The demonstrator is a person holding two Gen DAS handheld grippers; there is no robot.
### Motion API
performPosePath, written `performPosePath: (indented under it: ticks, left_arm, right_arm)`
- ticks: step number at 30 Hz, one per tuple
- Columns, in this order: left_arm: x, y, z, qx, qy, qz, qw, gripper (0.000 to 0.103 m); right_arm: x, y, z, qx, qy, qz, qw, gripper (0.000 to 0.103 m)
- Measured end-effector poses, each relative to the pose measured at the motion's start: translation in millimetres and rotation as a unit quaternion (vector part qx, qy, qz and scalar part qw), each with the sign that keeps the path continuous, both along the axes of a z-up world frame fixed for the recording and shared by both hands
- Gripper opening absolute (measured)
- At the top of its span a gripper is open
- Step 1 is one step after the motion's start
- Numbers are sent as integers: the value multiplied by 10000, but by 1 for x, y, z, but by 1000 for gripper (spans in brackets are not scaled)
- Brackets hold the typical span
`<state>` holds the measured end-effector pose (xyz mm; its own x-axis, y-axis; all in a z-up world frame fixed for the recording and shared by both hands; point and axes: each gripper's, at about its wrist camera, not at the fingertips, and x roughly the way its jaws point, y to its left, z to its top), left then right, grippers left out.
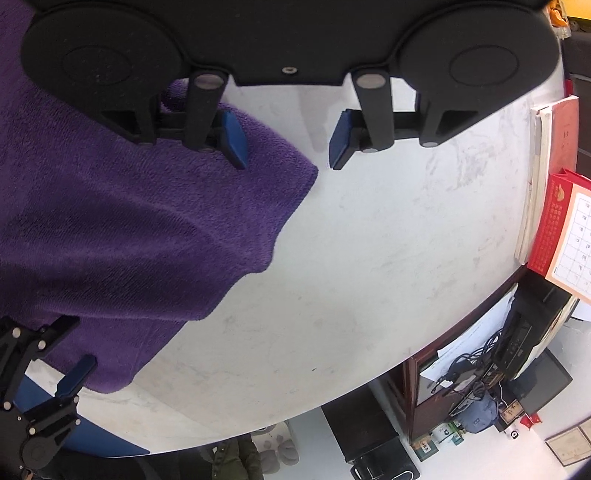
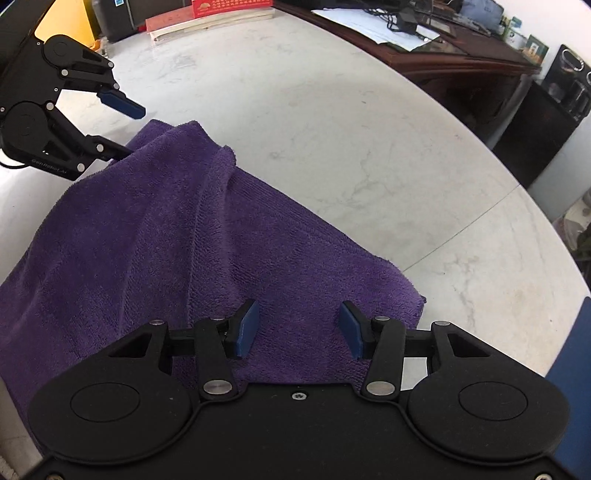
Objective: Fold towel
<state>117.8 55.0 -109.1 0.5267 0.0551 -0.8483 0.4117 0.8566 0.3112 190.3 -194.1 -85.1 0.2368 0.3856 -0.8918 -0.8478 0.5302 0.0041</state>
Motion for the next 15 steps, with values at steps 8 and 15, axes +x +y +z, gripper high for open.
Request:
performPosePath:
  ticks: [8,15]
  left_arm:
    - [2,12,1,25,54,-40,10000,52]
    - [0,15,1,135,58,-92,9998,52]
  right_arm:
    - [13,-11,-1,-61,93,17,9999,51]
    - [24,-17,7,274,290,-506,9979,53]
